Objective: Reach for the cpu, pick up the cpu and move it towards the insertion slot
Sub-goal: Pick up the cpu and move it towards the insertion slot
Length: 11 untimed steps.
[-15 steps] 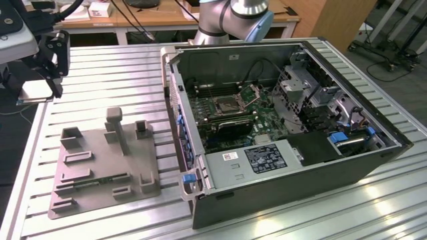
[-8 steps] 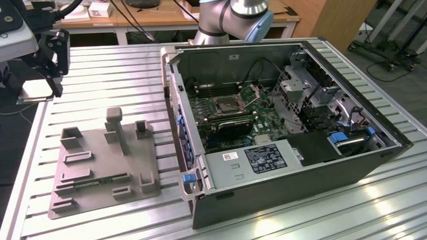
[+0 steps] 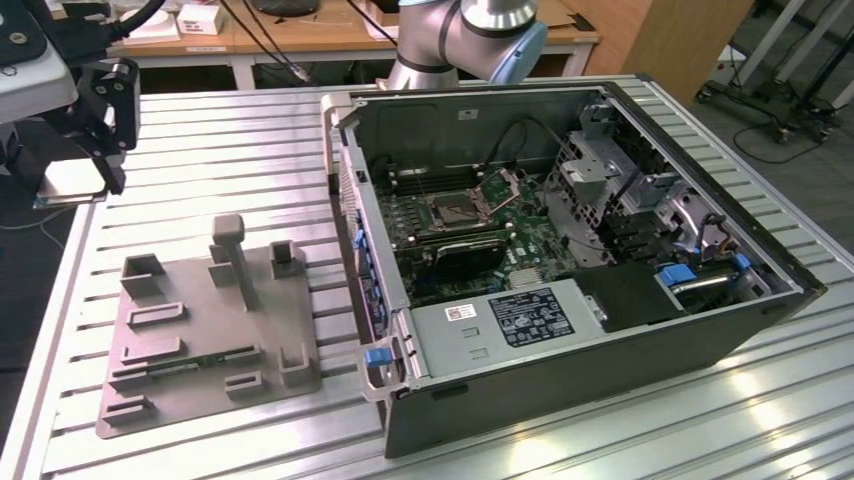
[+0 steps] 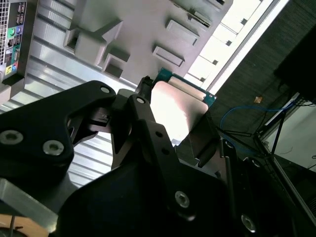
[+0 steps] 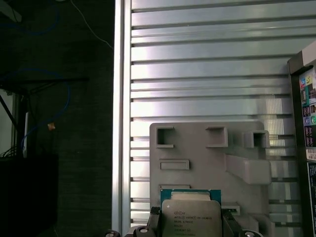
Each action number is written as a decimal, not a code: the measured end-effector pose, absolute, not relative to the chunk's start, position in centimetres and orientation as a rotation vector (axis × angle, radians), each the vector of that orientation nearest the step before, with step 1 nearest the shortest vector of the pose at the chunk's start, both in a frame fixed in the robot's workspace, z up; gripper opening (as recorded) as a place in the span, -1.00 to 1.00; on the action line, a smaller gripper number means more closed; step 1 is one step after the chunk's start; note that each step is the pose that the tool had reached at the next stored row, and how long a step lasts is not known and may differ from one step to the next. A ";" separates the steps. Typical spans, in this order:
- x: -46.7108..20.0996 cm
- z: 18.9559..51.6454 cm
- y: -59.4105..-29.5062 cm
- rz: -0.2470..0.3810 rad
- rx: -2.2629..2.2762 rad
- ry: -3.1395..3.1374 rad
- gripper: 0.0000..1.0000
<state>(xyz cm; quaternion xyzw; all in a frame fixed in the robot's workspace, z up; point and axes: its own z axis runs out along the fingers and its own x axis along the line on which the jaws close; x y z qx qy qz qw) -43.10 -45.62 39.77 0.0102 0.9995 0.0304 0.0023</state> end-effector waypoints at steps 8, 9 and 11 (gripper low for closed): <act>-43.1 40.2 -45.6 0.096 0.028 3.135 0.09; -43.1 40.3 -45.6 0.095 0.028 3.135 0.09; -43.1 40.5 -45.6 0.095 0.027 3.135 0.09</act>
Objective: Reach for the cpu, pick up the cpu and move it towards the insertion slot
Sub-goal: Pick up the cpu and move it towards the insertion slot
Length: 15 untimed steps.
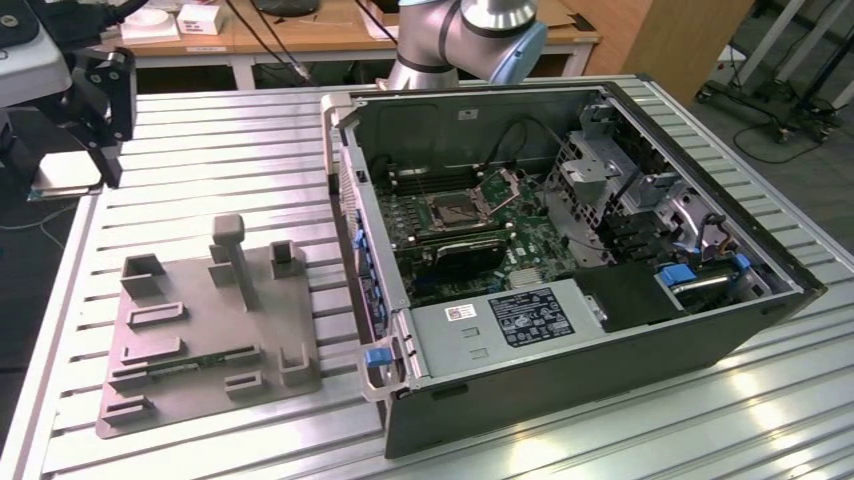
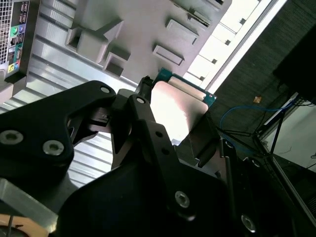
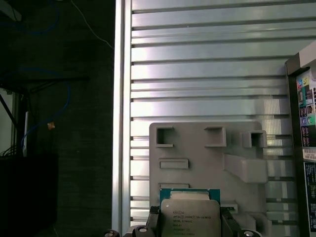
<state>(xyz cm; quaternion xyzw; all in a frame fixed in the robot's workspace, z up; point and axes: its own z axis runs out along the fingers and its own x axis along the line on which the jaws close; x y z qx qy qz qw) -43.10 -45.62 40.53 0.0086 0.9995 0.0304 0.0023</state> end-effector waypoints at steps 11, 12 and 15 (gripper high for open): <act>-41.9 40.9 -45.6 0.096 0.026 3.135 0.09; -41.7 40.9 -45.6 0.096 0.026 3.135 0.09; -41.0 40.8 -45.6 0.096 0.026 3.135 0.09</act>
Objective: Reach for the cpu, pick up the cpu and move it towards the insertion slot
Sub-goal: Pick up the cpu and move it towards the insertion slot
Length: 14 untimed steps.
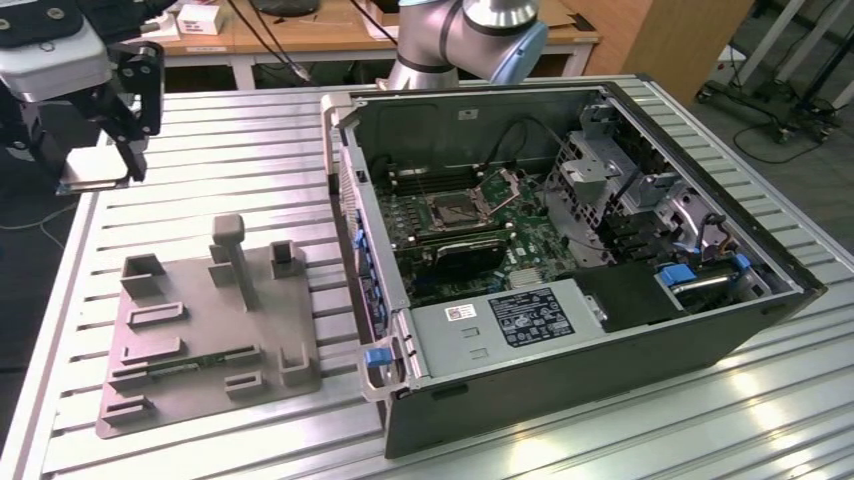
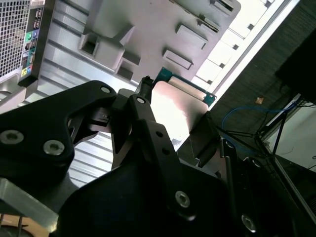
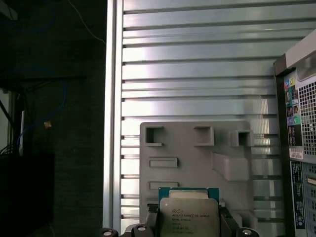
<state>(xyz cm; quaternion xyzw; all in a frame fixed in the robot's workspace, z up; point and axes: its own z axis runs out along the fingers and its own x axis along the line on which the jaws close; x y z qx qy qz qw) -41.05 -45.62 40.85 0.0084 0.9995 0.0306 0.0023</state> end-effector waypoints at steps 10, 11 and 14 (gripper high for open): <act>-40.1 40.8 -45.6 0.096 0.026 3.135 0.09; -40.0 40.8 -45.6 0.096 0.026 3.135 0.09; -39.8 40.9 -45.6 0.096 0.026 3.135 0.09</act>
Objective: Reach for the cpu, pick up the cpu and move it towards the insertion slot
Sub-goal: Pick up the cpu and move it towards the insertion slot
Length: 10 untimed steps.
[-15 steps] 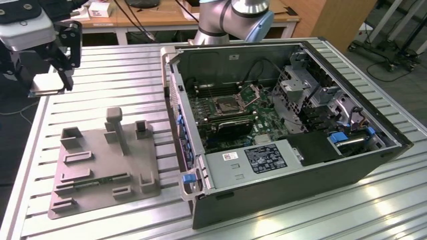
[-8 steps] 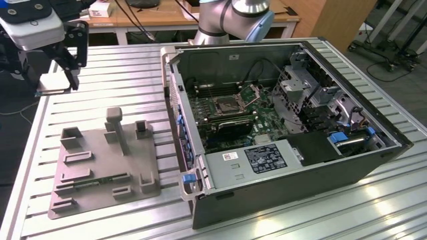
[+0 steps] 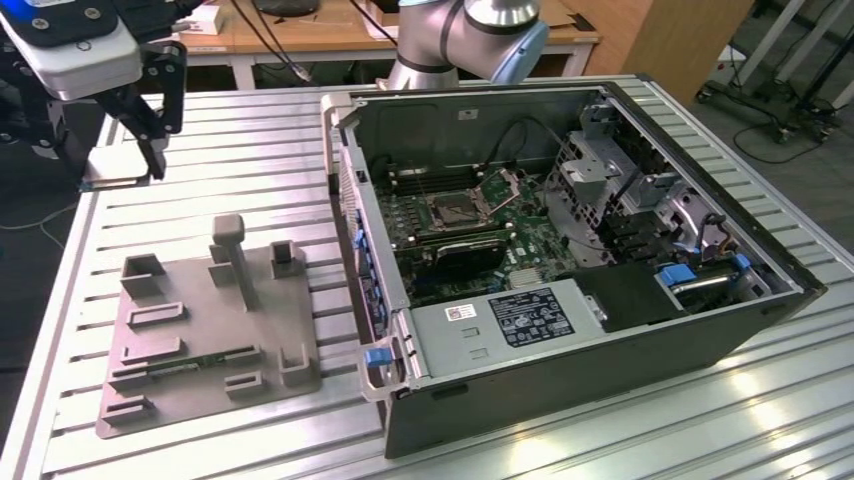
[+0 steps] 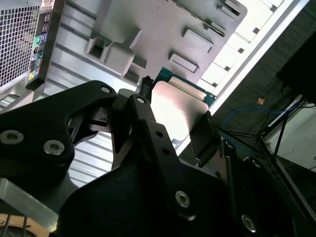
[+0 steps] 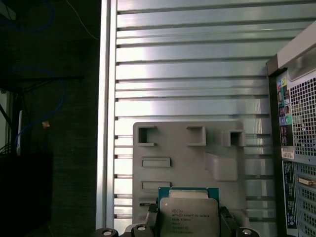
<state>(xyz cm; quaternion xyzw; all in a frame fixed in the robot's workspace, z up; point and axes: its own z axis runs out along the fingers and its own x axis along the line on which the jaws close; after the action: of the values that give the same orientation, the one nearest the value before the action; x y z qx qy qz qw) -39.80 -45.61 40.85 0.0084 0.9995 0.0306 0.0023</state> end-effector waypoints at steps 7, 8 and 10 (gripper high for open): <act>-39.6 40.8 -45.6 0.096 0.026 3.135 0.09; -39.6 40.8 -45.6 0.096 0.026 3.135 0.09; -39.5 40.9 -45.6 0.096 0.026 3.135 0.09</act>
<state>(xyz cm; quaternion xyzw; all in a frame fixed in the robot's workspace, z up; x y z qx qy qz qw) -39.51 -45.61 40.85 0.0084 0.9995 0.0306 0.0023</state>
